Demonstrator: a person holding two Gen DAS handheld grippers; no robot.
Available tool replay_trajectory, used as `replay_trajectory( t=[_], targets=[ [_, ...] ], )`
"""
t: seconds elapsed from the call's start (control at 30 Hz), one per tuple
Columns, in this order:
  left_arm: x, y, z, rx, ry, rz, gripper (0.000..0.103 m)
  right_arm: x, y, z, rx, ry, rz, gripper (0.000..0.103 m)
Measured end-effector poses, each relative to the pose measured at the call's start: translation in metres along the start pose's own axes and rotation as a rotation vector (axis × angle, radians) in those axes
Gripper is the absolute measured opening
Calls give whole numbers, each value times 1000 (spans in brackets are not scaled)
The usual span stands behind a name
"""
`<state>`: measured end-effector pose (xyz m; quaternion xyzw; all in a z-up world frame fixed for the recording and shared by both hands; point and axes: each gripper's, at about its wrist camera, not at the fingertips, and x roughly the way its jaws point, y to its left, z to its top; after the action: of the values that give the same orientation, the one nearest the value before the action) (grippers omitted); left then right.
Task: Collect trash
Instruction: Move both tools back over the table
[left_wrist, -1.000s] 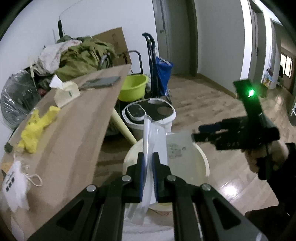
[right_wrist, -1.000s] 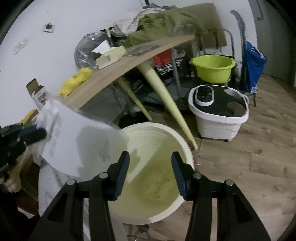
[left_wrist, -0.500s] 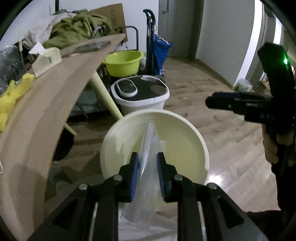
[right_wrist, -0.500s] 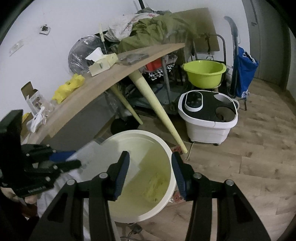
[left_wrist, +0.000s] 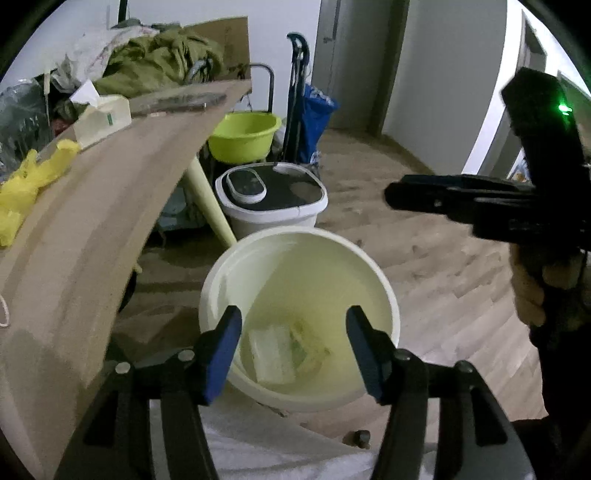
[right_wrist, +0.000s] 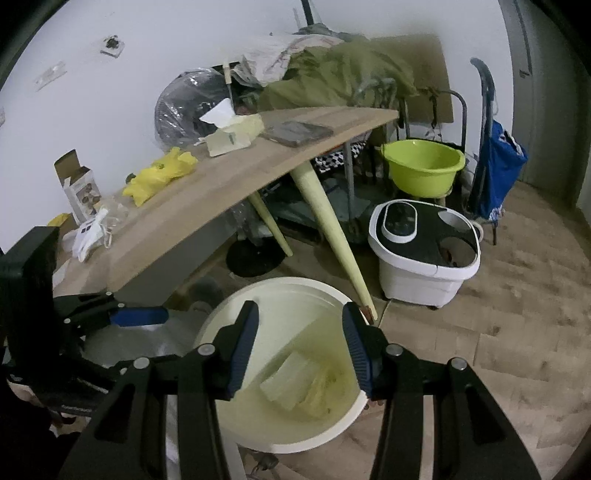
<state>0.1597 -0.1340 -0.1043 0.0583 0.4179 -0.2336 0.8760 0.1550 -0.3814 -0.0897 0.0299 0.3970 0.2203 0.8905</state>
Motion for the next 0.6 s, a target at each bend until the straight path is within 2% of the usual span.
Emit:
replay_trajectory(
  t=[0.37, 0.5, 0.6],
  targets=[
    [-55, 16, -2, -39, -125, 16, 59, -4, 57, 22, -91, -36, 50, 45],
    [-76, 21, -5, -48, -169, 28, 59, -3, 77, 28, -120, -42, 74, 51],
    [-90, 26, -7, -63, -199, 48, 59, -1, 89, 33, -142, -44, 89, 51]
  ],
)
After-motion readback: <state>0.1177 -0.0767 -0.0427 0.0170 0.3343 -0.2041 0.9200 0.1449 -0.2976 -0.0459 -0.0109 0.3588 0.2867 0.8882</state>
